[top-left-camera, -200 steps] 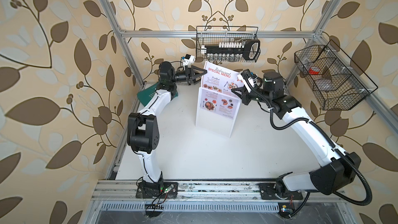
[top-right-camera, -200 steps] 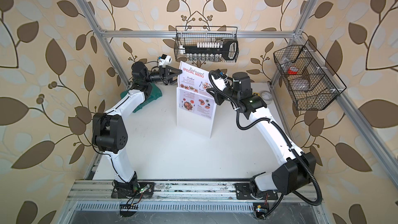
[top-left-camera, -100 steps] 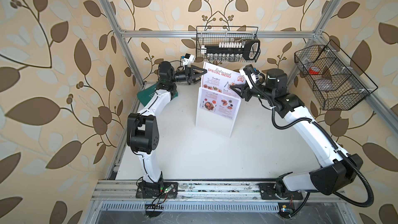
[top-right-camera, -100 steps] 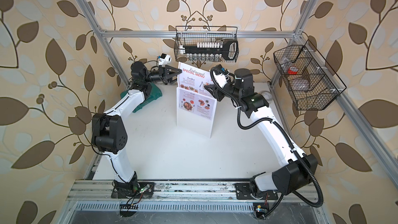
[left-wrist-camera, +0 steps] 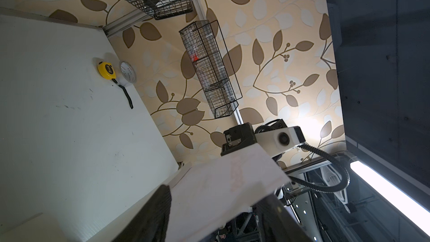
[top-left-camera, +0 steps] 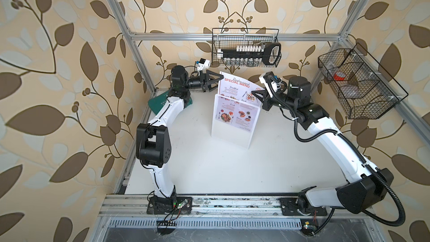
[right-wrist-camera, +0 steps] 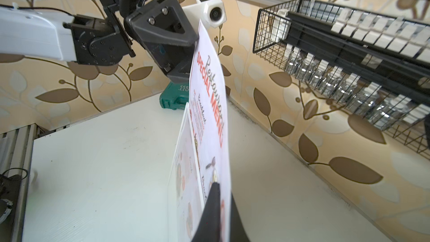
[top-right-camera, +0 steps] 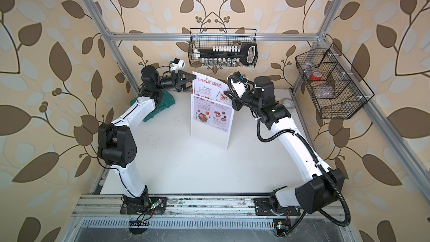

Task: Insert the menus into the narrow rack
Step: Insert the menu into the narrow rack.

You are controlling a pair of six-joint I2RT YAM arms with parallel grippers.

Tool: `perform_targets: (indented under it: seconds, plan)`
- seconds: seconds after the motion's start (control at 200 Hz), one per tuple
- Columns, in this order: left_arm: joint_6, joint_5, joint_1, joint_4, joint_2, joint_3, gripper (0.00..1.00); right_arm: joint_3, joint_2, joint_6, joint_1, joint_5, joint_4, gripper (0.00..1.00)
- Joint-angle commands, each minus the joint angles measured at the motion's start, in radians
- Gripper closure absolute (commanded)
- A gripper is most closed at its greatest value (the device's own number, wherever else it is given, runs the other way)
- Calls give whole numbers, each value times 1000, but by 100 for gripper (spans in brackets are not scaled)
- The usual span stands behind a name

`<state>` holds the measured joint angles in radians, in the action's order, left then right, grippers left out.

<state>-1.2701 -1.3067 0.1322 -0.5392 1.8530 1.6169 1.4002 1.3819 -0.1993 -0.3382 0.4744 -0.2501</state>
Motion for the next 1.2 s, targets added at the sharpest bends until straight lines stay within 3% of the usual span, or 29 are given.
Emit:
perform_targets:
  seconds: [0.0,0.205,0.285,0.405,0.48,0.54,0.64,0.74,0.91,0.95,1.005,1.195]
  plan:
    - [222,41,6,247,-103,56,35,-41,-25,-29,0,12,-17,94]
    - [525,146,6,637,-161,119,30,-52,-14,-17,-1,32,-35,89]
    - [566,174,6,690,-175,121,30,-41,-9,-14,-1,19,-29,74]
    - [608,190,7,744,-186,128,29,-7,-2,-13,-1,-23,-4,61]
    - [614,187,6,750,-190,130,28,21,10,-14,-1,-34,-1,61]
    - [615,180,6,750,-190,129,28,44,23,-13,0,-32,1,64]
    - [616,178,6,751,-192,128,28,63,46,-1,-1,-4,-2,80]
    - [617,189,6,760,-196,129,28,57,57,3,0,18,-21,90]
    - [626,237,4,821,-200,165,26,3,43,7,0,39,-26,93]
    - [639,258,5,853,-200,182,21,-8,38,7,0,39,-27,93]
    - [664,297,5,903,-200,207,1,-19,30,10,-1,47,-29,94]
    - [742,406,5,1031,-201,250,1,-25,-9,29,0,84,-37,93]
